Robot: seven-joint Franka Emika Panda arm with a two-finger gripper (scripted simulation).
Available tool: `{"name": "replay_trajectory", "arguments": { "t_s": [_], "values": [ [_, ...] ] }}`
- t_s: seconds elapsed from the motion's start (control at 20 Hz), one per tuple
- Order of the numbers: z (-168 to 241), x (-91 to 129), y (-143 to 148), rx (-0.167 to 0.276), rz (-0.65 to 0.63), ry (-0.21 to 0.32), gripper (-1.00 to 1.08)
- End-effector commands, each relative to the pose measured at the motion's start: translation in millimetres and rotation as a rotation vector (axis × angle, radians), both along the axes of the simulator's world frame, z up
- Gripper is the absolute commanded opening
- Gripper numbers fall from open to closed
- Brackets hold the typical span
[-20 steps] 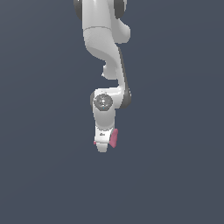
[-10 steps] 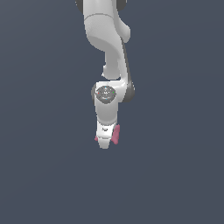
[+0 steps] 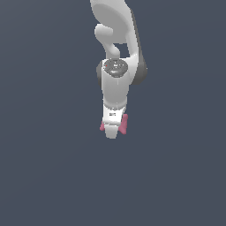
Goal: Pick up the object and move it to a goal position.
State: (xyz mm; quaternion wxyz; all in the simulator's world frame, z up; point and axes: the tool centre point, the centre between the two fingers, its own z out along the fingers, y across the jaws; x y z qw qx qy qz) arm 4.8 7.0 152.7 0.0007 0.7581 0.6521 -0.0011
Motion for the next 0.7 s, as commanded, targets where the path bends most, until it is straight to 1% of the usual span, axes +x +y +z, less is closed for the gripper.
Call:
{"name": "replay_trajectory", "arguments": {
  "t_s": [0.0,0.65],
  "values": [
    [30.3,-3.7,9.1,0.0,0.001,-0.001,-1.0],
    [183.6,-19.3,54.8,0.002,0.002,0.0,-1.0]
  ]
}}
